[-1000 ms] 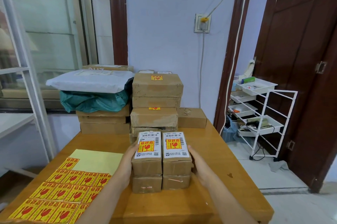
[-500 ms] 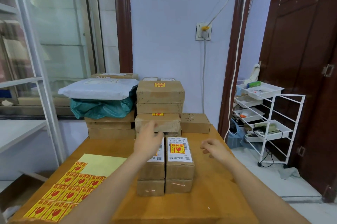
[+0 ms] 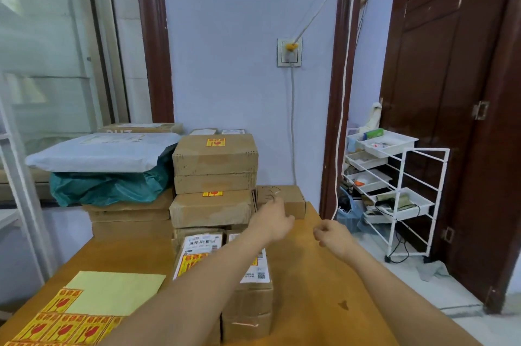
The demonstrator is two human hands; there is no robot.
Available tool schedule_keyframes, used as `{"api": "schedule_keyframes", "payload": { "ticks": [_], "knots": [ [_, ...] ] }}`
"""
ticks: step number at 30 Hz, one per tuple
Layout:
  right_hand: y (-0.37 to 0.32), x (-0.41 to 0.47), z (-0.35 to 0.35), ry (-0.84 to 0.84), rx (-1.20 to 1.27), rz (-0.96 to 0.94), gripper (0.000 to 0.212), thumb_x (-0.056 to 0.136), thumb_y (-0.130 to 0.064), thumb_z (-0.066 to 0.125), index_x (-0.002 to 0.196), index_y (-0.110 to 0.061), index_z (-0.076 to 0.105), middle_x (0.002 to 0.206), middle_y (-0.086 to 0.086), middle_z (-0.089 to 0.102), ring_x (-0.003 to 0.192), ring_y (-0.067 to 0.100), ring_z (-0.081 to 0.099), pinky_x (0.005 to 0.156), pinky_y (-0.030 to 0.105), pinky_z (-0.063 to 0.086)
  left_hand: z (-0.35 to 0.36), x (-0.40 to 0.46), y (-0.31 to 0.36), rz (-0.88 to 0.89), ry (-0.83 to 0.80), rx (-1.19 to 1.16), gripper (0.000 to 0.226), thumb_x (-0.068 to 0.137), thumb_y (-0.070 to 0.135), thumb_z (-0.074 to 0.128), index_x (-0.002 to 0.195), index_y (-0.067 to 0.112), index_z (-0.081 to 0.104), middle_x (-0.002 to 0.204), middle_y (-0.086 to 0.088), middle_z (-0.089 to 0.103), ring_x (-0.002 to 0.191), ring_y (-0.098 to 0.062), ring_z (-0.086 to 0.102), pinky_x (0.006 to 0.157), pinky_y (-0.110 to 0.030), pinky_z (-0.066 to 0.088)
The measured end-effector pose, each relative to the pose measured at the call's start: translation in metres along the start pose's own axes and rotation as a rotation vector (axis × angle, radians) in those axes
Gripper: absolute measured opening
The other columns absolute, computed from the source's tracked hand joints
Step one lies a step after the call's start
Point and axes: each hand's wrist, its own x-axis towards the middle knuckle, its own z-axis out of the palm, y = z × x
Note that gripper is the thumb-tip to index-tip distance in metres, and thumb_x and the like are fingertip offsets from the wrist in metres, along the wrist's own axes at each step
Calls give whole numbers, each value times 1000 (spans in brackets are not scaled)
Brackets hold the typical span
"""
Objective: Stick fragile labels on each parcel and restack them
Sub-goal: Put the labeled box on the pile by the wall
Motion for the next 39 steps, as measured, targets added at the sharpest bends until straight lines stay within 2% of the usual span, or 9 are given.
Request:
{"api": "schedule_keyframes", "payload": {
  "ticks": [3, 7, 12, 16, 21, 25, 33, 37, 39],
  "knots": [
    [11, 17, 1, 4, 4, 11, 25, 95, -15, 47, 92, 8, 58, 91, 22, 62, 100, 44, 60, 67, 39, 45, 10, 23, 4, -69, -58, -65, 56, 93, 29, 45, 141, 2, 32, 138, -14, 44, 119, -30, 49, 91, -35, 45],
    [18, 42, 0, 38, 29, 9, 28, 95, -13, 47, 103, 11, 59, 101, 28, 65, 85, 40, 63, 72, 44, 49, 19, 52, 6, -139, -84, -155, 65, 92, 31, 46, 147, 4, 25, 147, -13, 36, 120, -27, 50, 95, -37, 46],
    [20, 81, 5, 87, 50, -27, 12, 96, -14, 47, 94, -14, 59, 89, 10, 66, 78, 27, 62, 72, 34, 49, 35, 86, 6, -206, -80, -151, 68, 94, 31, 44, 150, 4, 16, 155, -12, 22, 135, -29, 34, 106, -38, 37],
    [22, 113, 14, 91, 54, -65, 16, 96, -13, 46, 104, -10, 60, 83, 1, 62, 71, 15, 56, 60, 23, 41, 42, 115, -4, -256, -71, -144, 64, 94, 30, 43, 149, 7, 20, 153, -13, 21, 138, -31, 28, 109, -40, 34],
    [25, 151, 29, 109, 81, -46, 12, 90, -9, 47, 89, -7, 59, 83, 6, 57, 63, 12, 48, 52, 23, 35, 55, 143, -20, -393, -41, -273, 63, 91, 28, 45, 147, 11, 21, 150, -12, 23, 136, -31, 29, 109, -44, 35],
    [40, 187, 45, 77, 96, 5, 27, 88, -18, 48, 109, -3, 56, 110, 16, 58, 72, 20, 53, 51, 24, 34, 66, 161, -30, -504, -9, -304, 70, 91, 31, 45, 150, 10, 14, 155, -12, 14, 140, -33, 23, 111, -47, 31],
    [44, 213, 59, 99, 207, 57, 22, 88, -18, 50, 109, -9, 52, 111, 12, 57, 78, 17, 58, 61, 29, 48, 82, 183, -48, -549, 78, -321, 64, 92, 26, 45, 147, 9, 18, 154, -14, 10, 142, -32, 14, 113, -41, 26],
    [48, 221, 69, 65, 263, 43, 40, 94, -16, 47, 132, -8, 45, 131, 8, 49, 104, 21, 54, 67, 21, 44, 87, 192, -53, -550, 80, -279, 66, 94, 27, 43, 149, 9, 13, 157, -12, 0, 144, -29, 2, 113, -40, 24],
    [53, 222, 75, 86, 314, 57, 48, 96, -17, 45, 142, -9, 37, 139, 7, 46, 116, 23, 51, 82, 26, 48, 89, 196, -52, -564, 77, -255, 65, 94, 28, 43, 149, 9, 14, 157, -11, -2, 144, -29, -2, 113, -40, 23]
  ]
}}
